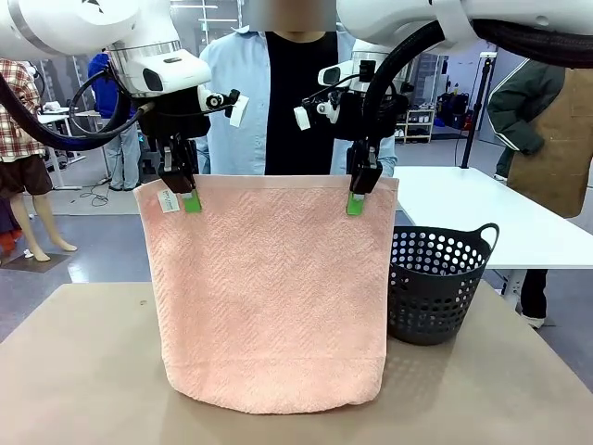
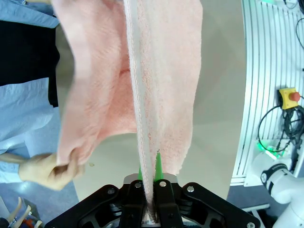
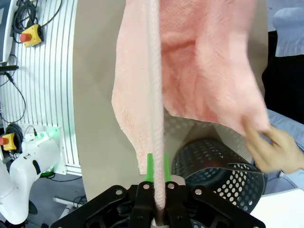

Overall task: Fold the towel.
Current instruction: Release the end of the 100 cm Hotel Towel you were holding and grab the top end of the folded side.

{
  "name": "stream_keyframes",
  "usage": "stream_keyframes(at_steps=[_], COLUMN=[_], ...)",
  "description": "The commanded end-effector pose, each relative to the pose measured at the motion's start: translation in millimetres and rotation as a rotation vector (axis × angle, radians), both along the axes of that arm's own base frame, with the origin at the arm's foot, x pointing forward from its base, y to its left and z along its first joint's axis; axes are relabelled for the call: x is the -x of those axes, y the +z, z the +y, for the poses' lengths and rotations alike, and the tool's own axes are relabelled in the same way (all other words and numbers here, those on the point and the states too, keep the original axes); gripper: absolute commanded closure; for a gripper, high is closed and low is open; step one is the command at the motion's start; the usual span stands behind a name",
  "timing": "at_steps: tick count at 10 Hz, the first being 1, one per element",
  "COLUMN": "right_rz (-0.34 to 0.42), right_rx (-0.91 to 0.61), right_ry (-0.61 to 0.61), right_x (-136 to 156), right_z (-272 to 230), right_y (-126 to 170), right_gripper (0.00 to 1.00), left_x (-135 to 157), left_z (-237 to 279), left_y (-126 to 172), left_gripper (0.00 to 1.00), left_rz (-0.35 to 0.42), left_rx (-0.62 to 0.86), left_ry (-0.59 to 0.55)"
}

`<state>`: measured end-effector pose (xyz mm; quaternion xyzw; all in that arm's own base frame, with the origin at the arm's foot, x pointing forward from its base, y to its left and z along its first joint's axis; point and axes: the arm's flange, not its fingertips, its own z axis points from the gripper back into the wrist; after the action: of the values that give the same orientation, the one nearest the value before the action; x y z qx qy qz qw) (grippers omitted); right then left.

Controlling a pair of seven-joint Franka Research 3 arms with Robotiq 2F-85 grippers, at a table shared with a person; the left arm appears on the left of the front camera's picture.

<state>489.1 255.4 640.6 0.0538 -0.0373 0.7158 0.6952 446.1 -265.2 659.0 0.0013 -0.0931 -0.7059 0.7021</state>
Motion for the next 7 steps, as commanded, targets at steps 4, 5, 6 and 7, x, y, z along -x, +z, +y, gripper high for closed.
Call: stream_keyframes(at_steps=[4,5,6,7], right_rz=[0.001,0.001,0.001,0.001], right_rx=[0.001,0.001,0.001,0.001], right_ry=[-0.002,-0.002,-0.002,-0.002], right_x=[1.0,1.0,1.0,1.0], right_z=[-1.0,-1.0,-1.0,-1.0], right_y=[-0.5,-0.5,-0.5,-0.5], right_gripper=[1.0,1.0,1.0,1.0], left_x=[0.2,0.2,0.2,0.2], left_z=[0.9,0.9,0.9,0.9], left_y=[-0.1,-0.1,-0.1,-0.1], left_gripper=[1.0,1.0,1.0,1.0], left_rz=[0.001,0.001,0.001,0.001], left_rx=[0.0,0.0,0.0,0.0], left_ry=[0.004,0.004,0.004,0.004])
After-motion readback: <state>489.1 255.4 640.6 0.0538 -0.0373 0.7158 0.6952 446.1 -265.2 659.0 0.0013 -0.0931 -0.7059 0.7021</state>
